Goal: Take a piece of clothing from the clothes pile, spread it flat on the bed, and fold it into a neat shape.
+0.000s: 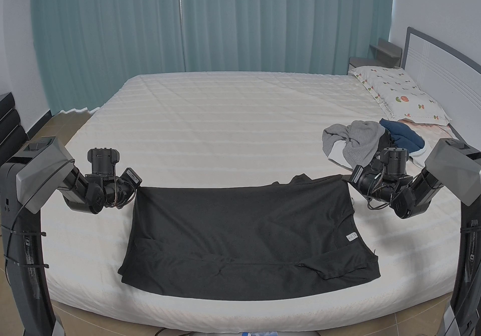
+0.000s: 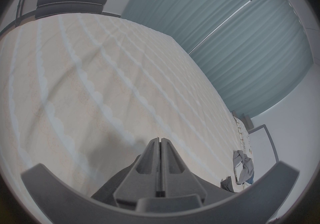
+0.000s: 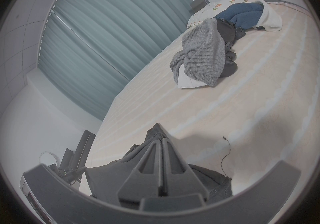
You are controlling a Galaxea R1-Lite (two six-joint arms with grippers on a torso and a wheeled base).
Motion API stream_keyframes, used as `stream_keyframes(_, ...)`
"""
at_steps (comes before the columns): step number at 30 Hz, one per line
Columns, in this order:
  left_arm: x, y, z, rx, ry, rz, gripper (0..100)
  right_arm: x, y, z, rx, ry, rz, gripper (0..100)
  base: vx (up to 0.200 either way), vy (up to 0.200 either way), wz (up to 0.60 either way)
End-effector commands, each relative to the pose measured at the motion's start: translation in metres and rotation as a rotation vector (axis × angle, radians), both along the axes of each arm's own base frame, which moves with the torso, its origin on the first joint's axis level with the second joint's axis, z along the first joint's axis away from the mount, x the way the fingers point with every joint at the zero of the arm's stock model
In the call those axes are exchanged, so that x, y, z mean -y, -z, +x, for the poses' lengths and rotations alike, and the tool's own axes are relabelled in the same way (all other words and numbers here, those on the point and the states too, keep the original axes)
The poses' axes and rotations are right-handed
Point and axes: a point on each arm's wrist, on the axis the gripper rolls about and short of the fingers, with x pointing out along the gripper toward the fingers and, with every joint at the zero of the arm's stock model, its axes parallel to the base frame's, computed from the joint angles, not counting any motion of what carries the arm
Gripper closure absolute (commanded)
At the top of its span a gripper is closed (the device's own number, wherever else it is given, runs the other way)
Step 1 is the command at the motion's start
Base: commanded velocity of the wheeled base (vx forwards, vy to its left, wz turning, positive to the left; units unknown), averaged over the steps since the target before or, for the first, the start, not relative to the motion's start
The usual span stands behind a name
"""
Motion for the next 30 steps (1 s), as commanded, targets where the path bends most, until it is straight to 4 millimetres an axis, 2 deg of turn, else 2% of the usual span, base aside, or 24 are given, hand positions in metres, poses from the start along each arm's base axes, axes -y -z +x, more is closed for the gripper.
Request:
stream_keyframes(1,0.0,0.005,0.0,-0.01,-0.001,0.0,100,0.003,0.004,-0.001,-0.013,0.006,0.001,100,0.0,0.0,0.0)
stream_keyframes(22,-0.001,0.001,-0.003,-0.01,-0.002,0.003,100,0.012,0.009,-0.002,-0.028,0.018,0.006,100,0.0,0.0,0.0)
stream_keyframes(30,0.0,-0.01,-0.016,-0.01,0.01,0.013,100,0.011,0.003,-0.016,-0.046,-0.008,0.005,100,0.0,0.0,0.0)
